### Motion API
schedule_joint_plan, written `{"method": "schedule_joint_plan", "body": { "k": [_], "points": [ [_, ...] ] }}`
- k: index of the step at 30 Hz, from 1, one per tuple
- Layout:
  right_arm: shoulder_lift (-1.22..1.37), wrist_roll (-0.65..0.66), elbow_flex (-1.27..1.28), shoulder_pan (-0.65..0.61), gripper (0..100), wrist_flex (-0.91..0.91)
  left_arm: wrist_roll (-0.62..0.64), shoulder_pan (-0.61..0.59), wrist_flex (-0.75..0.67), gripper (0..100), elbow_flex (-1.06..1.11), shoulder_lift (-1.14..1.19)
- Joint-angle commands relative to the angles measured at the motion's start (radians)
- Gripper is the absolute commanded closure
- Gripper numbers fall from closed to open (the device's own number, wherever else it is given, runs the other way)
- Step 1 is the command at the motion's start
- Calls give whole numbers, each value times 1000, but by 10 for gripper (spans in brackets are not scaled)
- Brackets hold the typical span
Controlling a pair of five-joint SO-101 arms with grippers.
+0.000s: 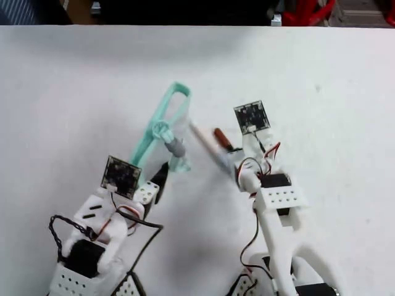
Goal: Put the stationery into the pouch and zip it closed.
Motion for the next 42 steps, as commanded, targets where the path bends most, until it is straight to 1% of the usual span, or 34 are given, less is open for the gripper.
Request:
{"method": "schedule_joint_plan", "body": {
  "k": [1,31,33,35,38,40,42],
  "points": [
    [-2,-9,-6,-7,981,-22,-5,13,-26,846,-5,-7],
    [-2,-9,-6,-7,980,-22,-5,7,-26,849,-5,-7],
    [-2,-9,-6,-7,957,-16,-6,7,-28,878,-5,-7],
    [-2,-8,-6,-7,894,-12,-8,7,-29,896,-5,-7],
    [-7,-8,-21,-8,799,38,-8,4,-44,893,-5,-7],
    [-2,-3,-61,-25,779,108,-8,4,-44,898,-5,-7],
    [-2,41,-94,-48,789,179,-8,-19,-48,898,-5,-7]
  ]
}}
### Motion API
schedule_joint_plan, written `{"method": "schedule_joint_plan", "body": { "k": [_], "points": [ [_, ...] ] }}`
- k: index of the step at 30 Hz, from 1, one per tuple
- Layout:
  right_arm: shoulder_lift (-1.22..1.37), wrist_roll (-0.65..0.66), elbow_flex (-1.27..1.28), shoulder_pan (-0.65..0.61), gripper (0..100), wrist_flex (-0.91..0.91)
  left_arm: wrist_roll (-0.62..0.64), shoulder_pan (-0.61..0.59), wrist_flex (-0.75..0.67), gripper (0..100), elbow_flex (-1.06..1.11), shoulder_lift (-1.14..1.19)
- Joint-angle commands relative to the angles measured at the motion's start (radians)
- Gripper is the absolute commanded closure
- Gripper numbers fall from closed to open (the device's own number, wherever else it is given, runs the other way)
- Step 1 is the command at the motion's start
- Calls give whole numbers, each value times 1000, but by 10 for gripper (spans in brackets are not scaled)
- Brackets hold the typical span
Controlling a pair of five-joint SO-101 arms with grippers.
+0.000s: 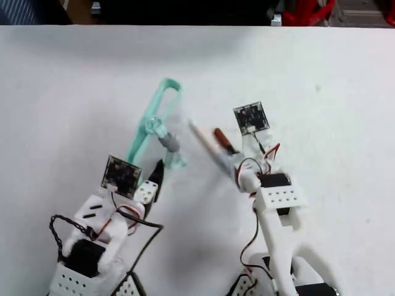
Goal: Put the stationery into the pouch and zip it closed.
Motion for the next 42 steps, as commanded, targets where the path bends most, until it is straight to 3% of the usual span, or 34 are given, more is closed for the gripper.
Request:
{"method": "schedule_joint_plan", "body": {
  "k": [1,9,16,22,25,28,29,31,42],
  "points": [
    [-2,58,-75,-45,794,97,-5,-38,-38,898,-6,-7],
    [47,80,-138,-51,804,76,-2,-59,-57,898,-3,-7],
    [429,81,-407,-45,804,125,-3,-58,-80,898,12,-7],
    [601,81,-557,-33,804,220,-5,-58,-86,898,20,-7],
    [633,81,-572,-30,824,226,-5,-58,-86,898,20,-7],
    [641,81,-575,-22,980,223,-5,-58,-86,898,20,-7],
    [642,81,-575,-10,991,223,-5,-58,-84,898,20,-7],
    [642,81,-575,13,954,222,-5,-58,-84,898,20,-7],
    [590,72,-575,171,981,216,-5,-58,-81,898,21,-7]
  ]
}}
